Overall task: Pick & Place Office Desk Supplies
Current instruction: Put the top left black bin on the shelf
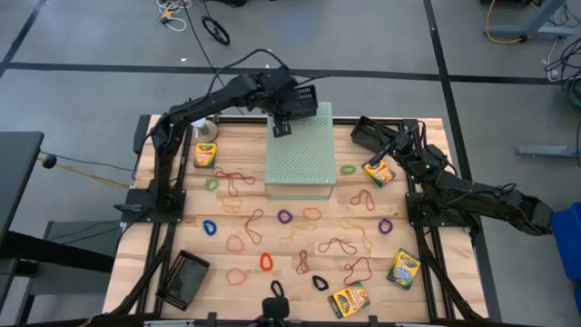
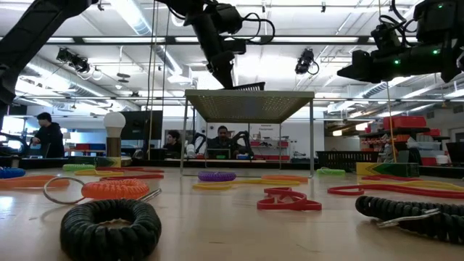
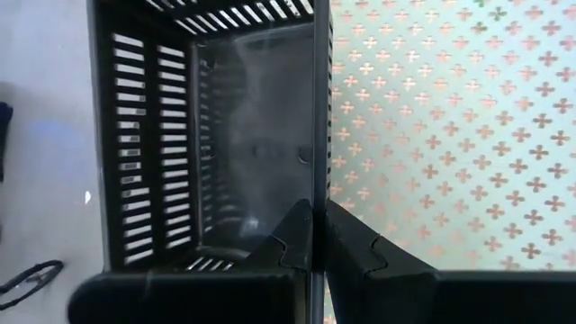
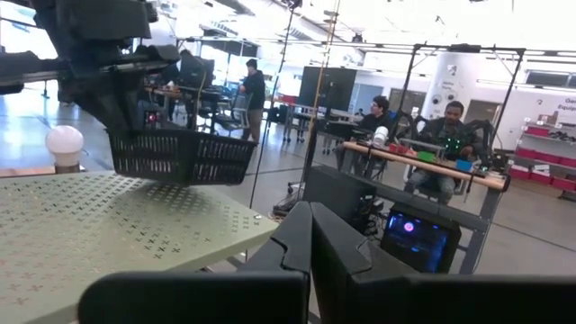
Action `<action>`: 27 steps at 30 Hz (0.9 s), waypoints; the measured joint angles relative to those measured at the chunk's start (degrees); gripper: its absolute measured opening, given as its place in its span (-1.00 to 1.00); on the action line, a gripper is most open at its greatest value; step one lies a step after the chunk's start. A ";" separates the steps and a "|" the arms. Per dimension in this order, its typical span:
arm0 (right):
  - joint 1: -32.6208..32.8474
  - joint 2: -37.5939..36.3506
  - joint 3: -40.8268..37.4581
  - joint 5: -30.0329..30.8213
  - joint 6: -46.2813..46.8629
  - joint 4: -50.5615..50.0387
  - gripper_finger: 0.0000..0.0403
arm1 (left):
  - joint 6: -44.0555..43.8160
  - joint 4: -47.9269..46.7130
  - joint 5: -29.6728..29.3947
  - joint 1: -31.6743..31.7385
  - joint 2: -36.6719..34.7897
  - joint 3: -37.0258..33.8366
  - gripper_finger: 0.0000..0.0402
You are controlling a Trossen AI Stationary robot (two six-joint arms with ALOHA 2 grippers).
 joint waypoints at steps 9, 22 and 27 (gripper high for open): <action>-0.02 -0.01 0.00 0.00 0.00 0.09 -0.98 | 3.28 0.01 0.41 -0.80 0.57 -0.01 -0.91; -0.02 0.01 0.00 -0.46 -0.11 0.44 -0.98 | 3.69 0.58 0.28 -1.31 1.40 0.01 -0.82; -0.02 0.01 0.00 -0.47 -0.15 0.46 -0.98 | 3.23 0.66 0.44 -1.36 1.40 0.01 -0.68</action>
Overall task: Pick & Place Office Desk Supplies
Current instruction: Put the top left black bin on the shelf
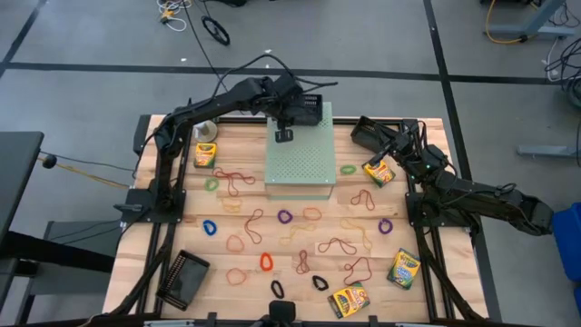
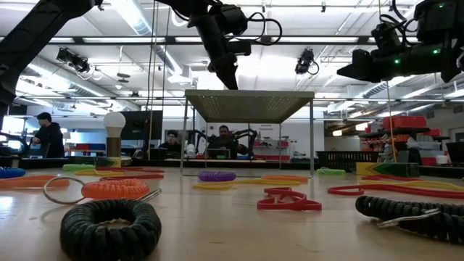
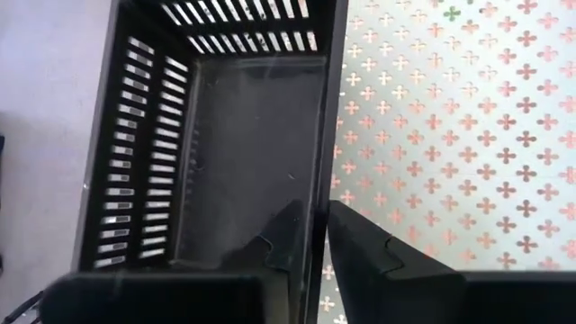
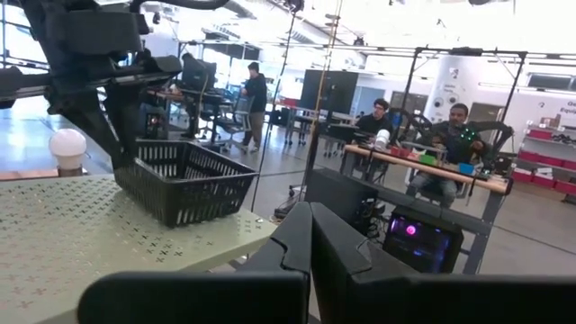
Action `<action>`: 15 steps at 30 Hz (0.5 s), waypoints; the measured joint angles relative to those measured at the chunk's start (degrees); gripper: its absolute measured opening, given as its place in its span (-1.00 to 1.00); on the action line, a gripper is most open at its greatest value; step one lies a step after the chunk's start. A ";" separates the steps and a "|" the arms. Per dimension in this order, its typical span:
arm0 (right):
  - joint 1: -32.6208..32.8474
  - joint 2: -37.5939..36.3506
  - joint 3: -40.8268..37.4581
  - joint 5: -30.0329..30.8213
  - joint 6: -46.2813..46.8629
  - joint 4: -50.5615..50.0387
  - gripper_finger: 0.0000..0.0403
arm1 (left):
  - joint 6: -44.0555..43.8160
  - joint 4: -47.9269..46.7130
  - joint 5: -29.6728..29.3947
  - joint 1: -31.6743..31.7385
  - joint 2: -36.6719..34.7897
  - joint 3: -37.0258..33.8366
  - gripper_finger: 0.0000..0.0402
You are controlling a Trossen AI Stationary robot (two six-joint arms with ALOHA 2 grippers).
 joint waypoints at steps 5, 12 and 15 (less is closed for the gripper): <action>0.02 0.00 0.00 0.01 -0.26 0.00 -0.98 | -0.19 1.42 -0.42 0.04 0.00 0.00 -0.58; 0.00 0.00 0.00 0.01 -0.46 0.00 -0.98 | -0.23 3.81 -2.40 0.02 0.00 0.00 -0.42; 0.00 0.00 0.00 0.01 -0.46 0.00 -0.98 | -1.06 3.83 -2.38 -0.02 0.00 0.00 -0.34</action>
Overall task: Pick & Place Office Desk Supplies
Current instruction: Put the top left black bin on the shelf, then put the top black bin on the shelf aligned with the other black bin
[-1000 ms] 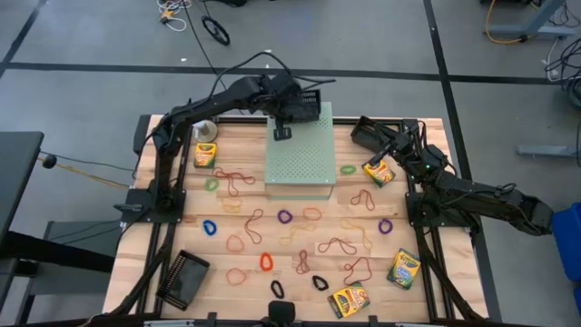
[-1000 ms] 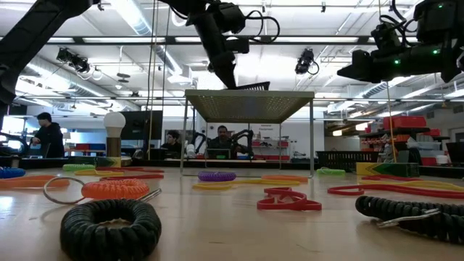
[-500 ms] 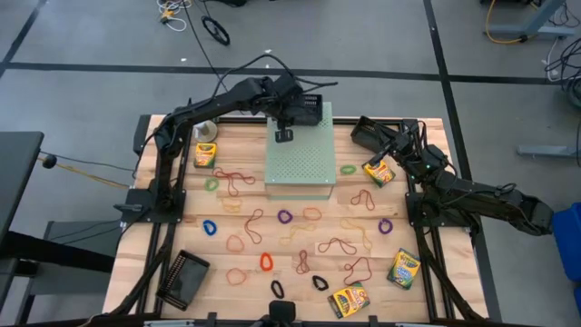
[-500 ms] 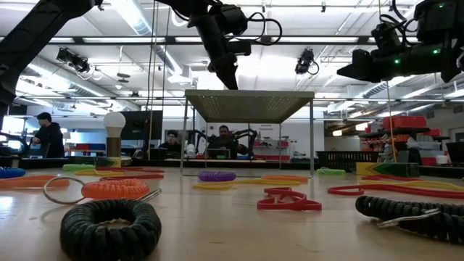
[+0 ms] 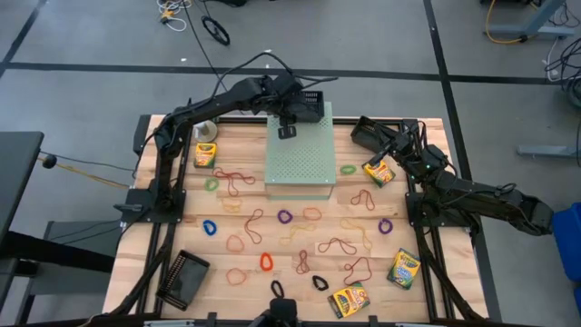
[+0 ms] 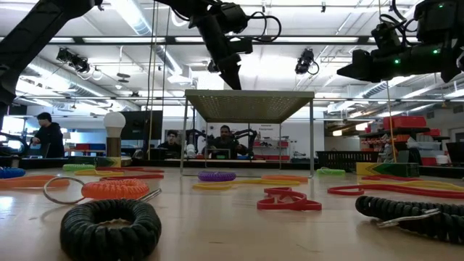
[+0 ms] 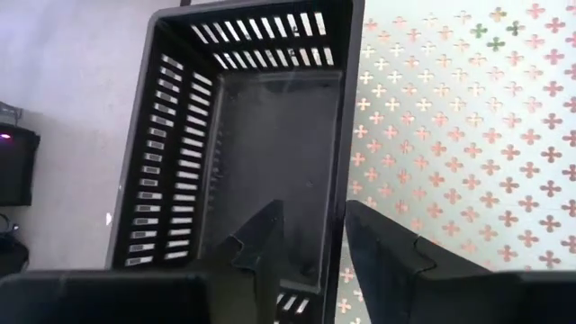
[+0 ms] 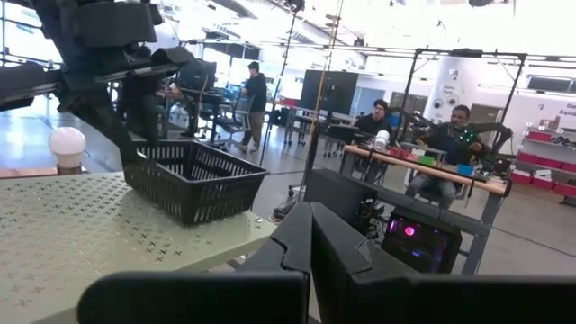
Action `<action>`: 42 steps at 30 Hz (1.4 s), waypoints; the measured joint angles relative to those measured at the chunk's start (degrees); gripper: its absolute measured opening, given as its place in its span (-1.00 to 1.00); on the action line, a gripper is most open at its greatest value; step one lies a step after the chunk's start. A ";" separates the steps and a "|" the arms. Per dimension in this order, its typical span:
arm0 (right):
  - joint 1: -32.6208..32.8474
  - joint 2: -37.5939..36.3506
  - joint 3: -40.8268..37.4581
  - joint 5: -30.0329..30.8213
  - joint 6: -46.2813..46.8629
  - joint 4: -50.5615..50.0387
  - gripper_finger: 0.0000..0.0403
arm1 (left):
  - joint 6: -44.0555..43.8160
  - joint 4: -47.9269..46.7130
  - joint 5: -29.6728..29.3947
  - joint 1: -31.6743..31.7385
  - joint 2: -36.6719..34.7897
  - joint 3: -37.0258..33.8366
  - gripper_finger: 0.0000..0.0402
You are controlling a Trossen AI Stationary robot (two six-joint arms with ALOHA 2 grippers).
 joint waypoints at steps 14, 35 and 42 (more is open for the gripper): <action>0.09 0.00 0.00 0.02 0.56 -0.52 -0.98 | -2.28 -8.30 -0.07 -1.79 -5.16 -0.45 -0.17; 0.04 0.04 1.45 2.75 12.31 -16.70 -0.98 | -17.13 55.61 11.08 2.64 -48.59 -70.79 -0.89; -2.60 4.89 12.81 2.60 22.33 -41.54 -0.98 | -23.82 86.70 8.34 2.71 -51.47 -90.71 -0.90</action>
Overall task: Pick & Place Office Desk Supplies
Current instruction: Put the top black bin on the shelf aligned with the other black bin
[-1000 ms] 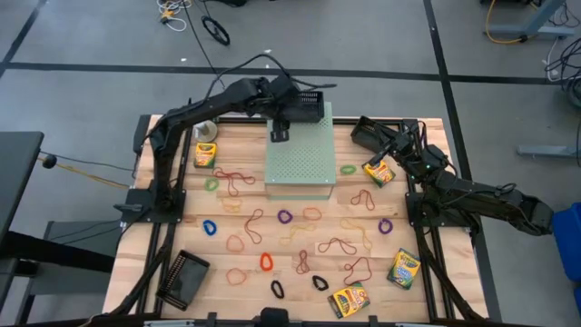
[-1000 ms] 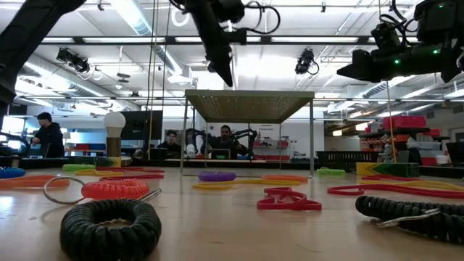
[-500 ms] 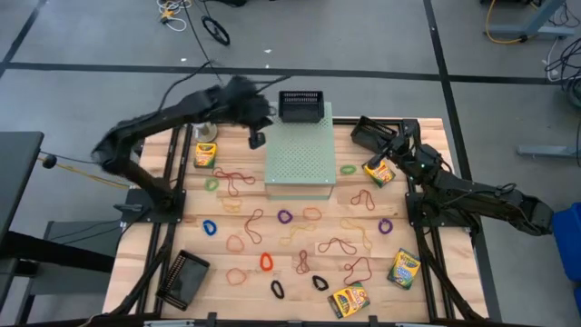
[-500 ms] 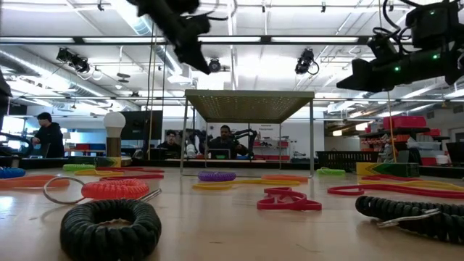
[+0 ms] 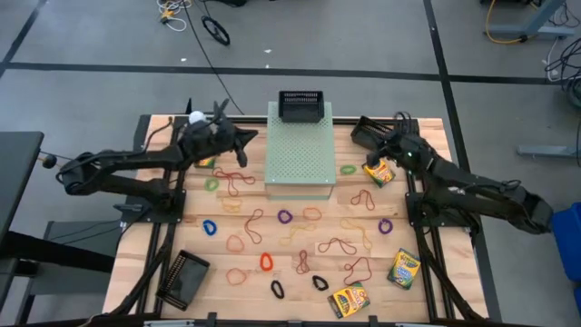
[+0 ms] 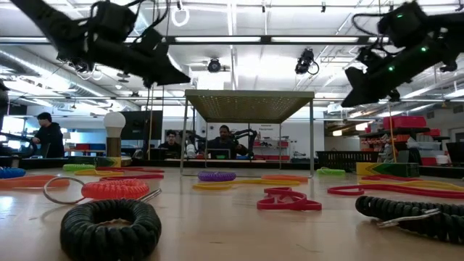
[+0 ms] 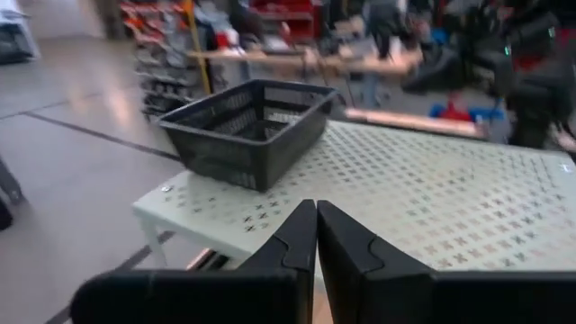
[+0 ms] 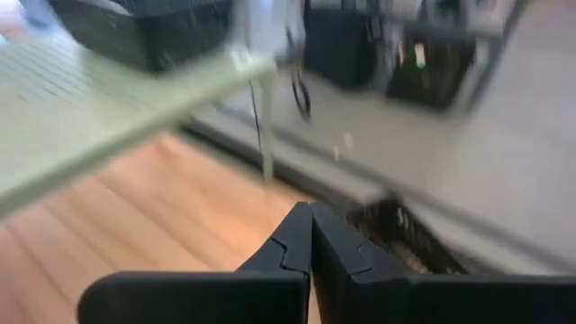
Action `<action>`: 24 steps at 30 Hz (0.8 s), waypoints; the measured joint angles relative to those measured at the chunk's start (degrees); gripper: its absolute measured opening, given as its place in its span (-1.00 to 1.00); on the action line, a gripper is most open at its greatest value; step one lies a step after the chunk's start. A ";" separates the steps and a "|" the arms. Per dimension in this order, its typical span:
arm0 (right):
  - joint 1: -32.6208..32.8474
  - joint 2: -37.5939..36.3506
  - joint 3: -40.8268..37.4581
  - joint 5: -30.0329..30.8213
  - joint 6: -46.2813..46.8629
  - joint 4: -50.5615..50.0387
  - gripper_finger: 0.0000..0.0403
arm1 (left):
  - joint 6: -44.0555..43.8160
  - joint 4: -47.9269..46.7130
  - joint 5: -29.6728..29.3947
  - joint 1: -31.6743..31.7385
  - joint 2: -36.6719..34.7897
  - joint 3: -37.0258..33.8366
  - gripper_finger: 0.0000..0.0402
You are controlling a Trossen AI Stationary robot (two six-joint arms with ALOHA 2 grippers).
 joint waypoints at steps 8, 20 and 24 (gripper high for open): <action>-6.92 17.42 12.48 -4.94 1.72 -16.06 -0.87 | -2.96 6.55 -3.81 -0.02 0.46 -5.92 -0.90; -13.59 37.04 24.57 -17.24 -6.40 -22.72 -0.43 | -4.24 4.62 -3.03 -0.07 0.48 -6.51 -0.90; -13.00 39.37 25.13 -17.32 -7.35 -24.38 -0.32 | -4.22 4.37 -2.79 -0.07 0.50 -6.51 -0.90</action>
